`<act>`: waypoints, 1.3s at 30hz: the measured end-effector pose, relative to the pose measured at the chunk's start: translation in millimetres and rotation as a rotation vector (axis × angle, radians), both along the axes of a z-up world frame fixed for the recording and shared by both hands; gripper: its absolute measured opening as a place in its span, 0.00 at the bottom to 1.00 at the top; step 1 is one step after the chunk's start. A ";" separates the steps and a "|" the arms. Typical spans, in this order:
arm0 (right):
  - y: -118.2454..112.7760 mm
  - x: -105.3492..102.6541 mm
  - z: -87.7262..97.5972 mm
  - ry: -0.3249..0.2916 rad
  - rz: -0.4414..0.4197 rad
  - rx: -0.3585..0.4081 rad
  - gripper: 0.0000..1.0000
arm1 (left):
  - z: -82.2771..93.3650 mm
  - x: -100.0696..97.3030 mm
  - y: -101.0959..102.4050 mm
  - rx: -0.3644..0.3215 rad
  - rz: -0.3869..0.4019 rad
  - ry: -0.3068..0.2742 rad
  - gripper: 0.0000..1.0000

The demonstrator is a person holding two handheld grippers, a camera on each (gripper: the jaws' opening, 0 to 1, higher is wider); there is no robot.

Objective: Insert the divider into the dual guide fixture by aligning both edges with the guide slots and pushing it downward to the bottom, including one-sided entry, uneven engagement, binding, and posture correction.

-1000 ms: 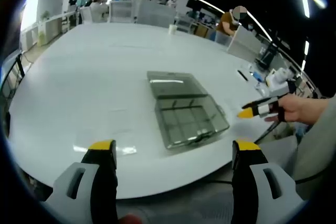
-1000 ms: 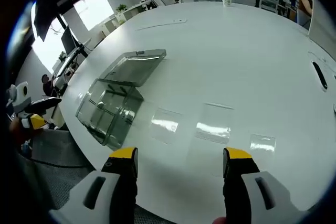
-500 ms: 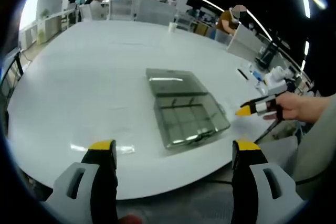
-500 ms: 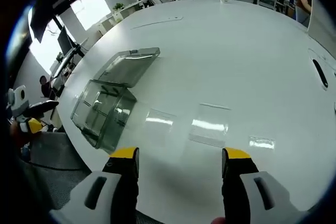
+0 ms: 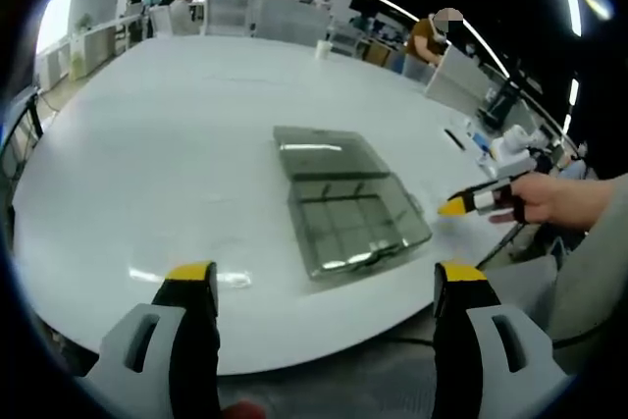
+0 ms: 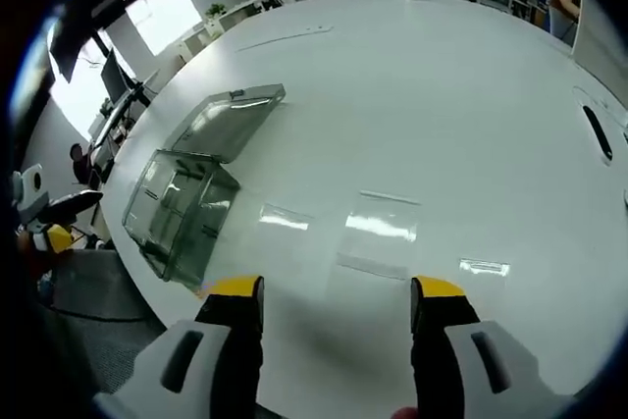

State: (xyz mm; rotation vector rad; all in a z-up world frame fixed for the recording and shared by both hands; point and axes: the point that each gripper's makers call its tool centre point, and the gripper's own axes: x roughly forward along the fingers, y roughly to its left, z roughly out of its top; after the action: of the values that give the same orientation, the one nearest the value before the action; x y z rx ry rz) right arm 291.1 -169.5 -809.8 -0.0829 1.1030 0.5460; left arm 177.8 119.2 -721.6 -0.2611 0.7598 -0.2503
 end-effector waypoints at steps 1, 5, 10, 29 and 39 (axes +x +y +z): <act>-0.5 1.0 -0.5 0.000 -0.002 -0.001 0.57 | 0.0 0.0 0.0 0.000 0.000 0.000 0.89; -4.2 4.9 -3.1 0.004 -0.013 -0.010 0.57 | -0.1 0.4 0.4 -0.002 0.002 0.001 0.89; -7.0 7.9 -5.3 0.006 -0.015 -0.017 0.55 | -0.8 1.5 1.6 -0.003 0.004 0.002 0.89; -10.0 15.4 -5.4 0.007 -0.020 -0.048 0.50 | -3.5 3.6 2.2 -0.006 0.004 0.008 0.89; -14.5 19.0 -8.5 0.013 -0.035 -0.105 0.43 | -3.8 4.9 2.0 -0.010 0.004 0.006 0.89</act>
State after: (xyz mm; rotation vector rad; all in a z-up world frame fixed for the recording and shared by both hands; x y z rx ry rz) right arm 310.1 -184.0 -818.4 -0.1508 1.1436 0.4575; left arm 182.7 121.2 -725.4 -0.2731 0.7637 -0.2503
